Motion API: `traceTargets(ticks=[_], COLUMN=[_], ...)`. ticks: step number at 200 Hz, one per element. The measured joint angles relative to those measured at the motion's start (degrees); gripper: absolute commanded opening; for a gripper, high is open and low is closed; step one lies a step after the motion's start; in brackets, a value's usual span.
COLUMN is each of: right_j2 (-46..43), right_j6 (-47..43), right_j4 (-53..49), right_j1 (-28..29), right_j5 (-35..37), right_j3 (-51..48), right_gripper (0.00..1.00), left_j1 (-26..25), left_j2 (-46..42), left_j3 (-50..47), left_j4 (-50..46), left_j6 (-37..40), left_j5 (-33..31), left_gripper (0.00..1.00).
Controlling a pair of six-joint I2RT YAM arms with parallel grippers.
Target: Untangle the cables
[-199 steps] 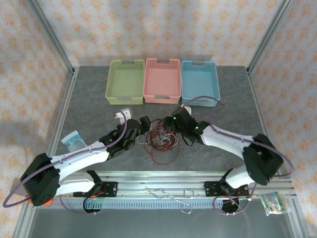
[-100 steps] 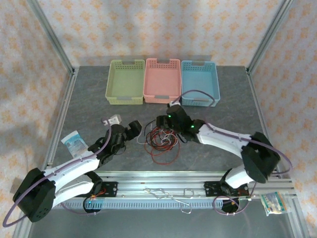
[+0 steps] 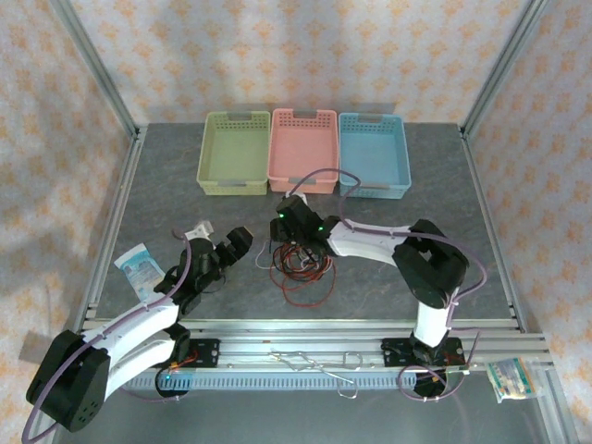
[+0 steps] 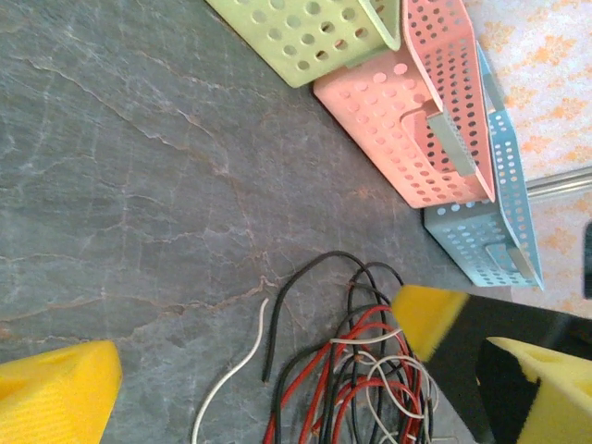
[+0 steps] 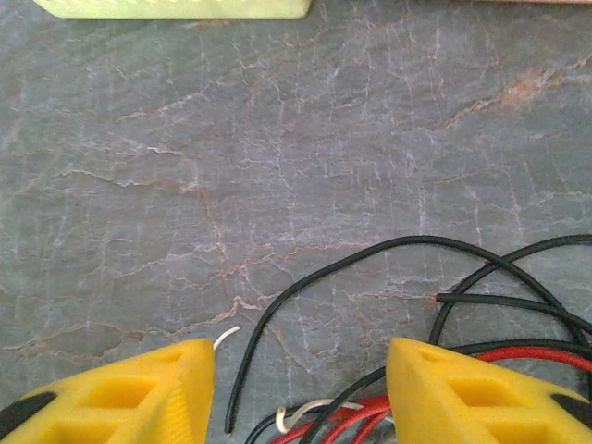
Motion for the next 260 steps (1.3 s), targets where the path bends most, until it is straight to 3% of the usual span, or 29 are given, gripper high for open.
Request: traceTargets(ticks=[79,118,135,220,260], right_j2=[2.86,3.21,3.08,-10.97,-13.7], right_j6=[1.44,2.36,2.93,7.58,10.67], right_j4=[-2.23,-2.32,-2.01,2.78,3.41], right_j1=[0.02,0.5,0.72,0.55,-1.16], right_j5=[-0.09,-0.9,-1.05,-0.11,-2.71], right_j3=[1.77,1.77,1.66,-2.89,-2.89], right_gripper=[0.31,0.06,0.0,0.0,0.0], left_j1=[0.74,0.74,0.74,0.68,-2.38], left_j2=[2.54,3.17,3.61,6.93,10.05], left_j3=[0.04,0.22,0.48,6.36,8.37], left_j4=[0.85,0.98,1.01,-1.55,-1.57], left_j6=[0.26,0.7,1.4,9.57,12.81], left_j5=[1.92,1.92,1.92,1.84,1.4], left_gripper=[0.99,0.99,0.99,0.99,0.99])
